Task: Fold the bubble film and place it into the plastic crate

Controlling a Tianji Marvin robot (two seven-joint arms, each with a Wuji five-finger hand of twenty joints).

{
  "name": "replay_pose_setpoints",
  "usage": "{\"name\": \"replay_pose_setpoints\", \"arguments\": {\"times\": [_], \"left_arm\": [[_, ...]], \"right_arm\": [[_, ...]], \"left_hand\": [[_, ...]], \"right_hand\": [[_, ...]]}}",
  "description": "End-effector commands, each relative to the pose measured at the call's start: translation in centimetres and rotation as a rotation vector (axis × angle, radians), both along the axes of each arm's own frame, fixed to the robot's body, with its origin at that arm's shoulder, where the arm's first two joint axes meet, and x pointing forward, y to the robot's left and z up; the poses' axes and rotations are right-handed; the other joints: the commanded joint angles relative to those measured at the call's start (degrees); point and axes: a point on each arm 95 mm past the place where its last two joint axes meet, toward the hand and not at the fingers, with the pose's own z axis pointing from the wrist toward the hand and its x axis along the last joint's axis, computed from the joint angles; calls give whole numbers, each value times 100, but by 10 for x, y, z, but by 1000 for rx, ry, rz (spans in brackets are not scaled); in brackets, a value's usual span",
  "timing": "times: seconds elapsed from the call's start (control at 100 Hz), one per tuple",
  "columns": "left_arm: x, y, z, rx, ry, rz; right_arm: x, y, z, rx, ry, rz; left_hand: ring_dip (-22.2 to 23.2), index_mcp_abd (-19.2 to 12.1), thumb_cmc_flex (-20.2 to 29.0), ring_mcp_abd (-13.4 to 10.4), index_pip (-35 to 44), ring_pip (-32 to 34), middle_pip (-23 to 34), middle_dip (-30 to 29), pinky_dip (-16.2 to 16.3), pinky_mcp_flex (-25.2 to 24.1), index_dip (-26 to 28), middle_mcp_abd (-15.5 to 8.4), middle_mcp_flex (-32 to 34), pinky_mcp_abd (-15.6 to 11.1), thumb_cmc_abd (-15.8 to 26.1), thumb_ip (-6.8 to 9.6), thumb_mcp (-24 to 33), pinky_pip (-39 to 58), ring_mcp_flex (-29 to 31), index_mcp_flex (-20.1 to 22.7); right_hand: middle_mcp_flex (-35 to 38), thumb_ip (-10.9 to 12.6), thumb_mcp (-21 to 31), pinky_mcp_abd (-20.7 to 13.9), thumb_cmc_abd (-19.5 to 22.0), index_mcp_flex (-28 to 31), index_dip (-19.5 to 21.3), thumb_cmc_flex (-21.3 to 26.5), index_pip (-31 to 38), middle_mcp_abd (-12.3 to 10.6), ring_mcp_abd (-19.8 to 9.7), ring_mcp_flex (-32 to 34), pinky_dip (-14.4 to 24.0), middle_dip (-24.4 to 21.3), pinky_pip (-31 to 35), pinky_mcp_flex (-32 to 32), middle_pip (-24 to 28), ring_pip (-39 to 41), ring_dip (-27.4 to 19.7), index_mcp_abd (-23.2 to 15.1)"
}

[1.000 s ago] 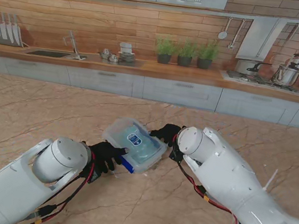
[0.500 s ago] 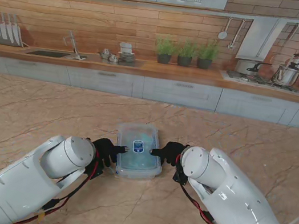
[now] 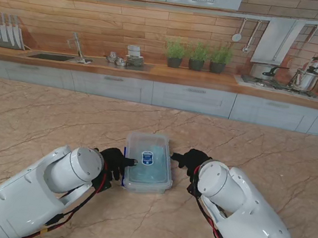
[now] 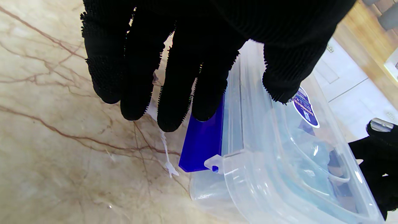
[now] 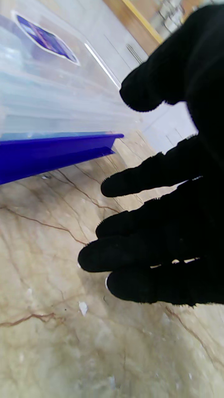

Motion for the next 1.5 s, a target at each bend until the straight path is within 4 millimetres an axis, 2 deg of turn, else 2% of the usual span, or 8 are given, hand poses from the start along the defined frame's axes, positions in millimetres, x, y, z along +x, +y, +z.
{"name": "replay_pose_setpoints", "arguments": {"times": [0.0, 0.25, 0.64, 0.78, 1.0, 1.33, 1.41, 1.49], "left_arm": [[-10, -7, -14, -14, 41, -10], [-17, -7, -24, -40, 50, 11], [-27, -11, -28, -91, 70, 5], [-28, -14, -27, -98, 71, -11], [-28, -12, -27, -92, 70, -15], [-28, -11, -29, -85, 81, -23], [-28, -11, -30, -86, 84, -24], [-28, -12, -30, -86, 86, -25]], "right_arm": [[6, 9, 6, 40, 22, -24], [19, 26, -3, 141, 147, -144], [30, 56, -25, 364, 364, -285], [35, 61, -28, 400, 382, -358], [36, 53, -31, 322, 336, -388], [34, 44, -34, 207, 243, -377], [34, 44, -35, 193, 227, -372], [34, 44, -36, 179, 222, -358]], "left_hand": [[47, -417, 522, 92, 169, 148, 176, 38, 132, 56, -77, -12, 189, 145, -32, 145, 549, 306, 96, 146], [6, -361, 532, 127, 133, 155, 125, -28, 151, 89, -164, 37, 280, 182, -16, 146, 608, 318, 147, 260], [-51, -339, 582, 133, 93, 132, 69, -93, 158, 49, -288, 55, 258, 184, -62, 134, 678, 288, 100, 247], [-64, -343, 582, 133, 73, 120, 53, -103, 154, 26, -322, 57, 230, 174, -50, 128, 672, 271, 72, 231], [-83, -331, 600, 135, 40, 82, 9, -121, 144, -32, -356, 81, 184, 166, -40, 122, 660, 235, 14, 215], [-106, -335, 633, 130, -30, 17, -62, -144, 124, -114, -400, 98, 109, 140, -34, 117, 626, 186, -68, 176], [-112, -334, 649, 126, -54, 0, -82, -150, 118, -135, -413, 92, 87, 126, -37, 116, 618, 172, -86, 166], [-117, -336, 645, 126, -67, -14, -98, -156, 112, -150, -418, 98, 76, 120, -30, 112, 601, 163, -100, 162]], "right_hand": [[-89, 155, 90, -30, -147, -86, -95, -160, -272, 348, 478, 296, -152, 13, 565, 257, 205, 51, -146, 231], [-558, 107, 81, 353, -211, -463, -255, -97, -828, 617, 545, 136, -991, -199, -162, 319, -230, -1141, -1000, 499], [-2302, 90, 22, 931, -274, -2503, -78, 118, -1015, 55, 1007, -1329, -1436, -587, -1359, -465, -1287, -1986, -1311, -662], [-2697, 75, 176, 804, -505, -2765, -255, 294, -478, 57, 842, -581, -1168, -559, -744, 19, -1120, -1066, -868, -640], [-2949, -7, 520, 13, -858, -2822, -641, 311, -59, 179, 224, 28, -651, -494, 911, 549, -826, 1156, 12, -580], [-2806, -115, 892, -746, -1518, -3089, -959, 96, 74, 312, -657, 726, -313, -378, 1987, 1109, -487, 2931, 282, -559], [-2465, -130, 948, -709, -1598, -2871, -1048, 130, 179, 425, -789, 1273, -367, -297, 1969, 1174, -280, 3648, 370, -416], [-1923, -162, 1004, -693, -1652, -1941, -1216, 260, 276, 618, -862, 1790, -492, -232, 2043, 1306, -154, 4038, 190, -131]]}}
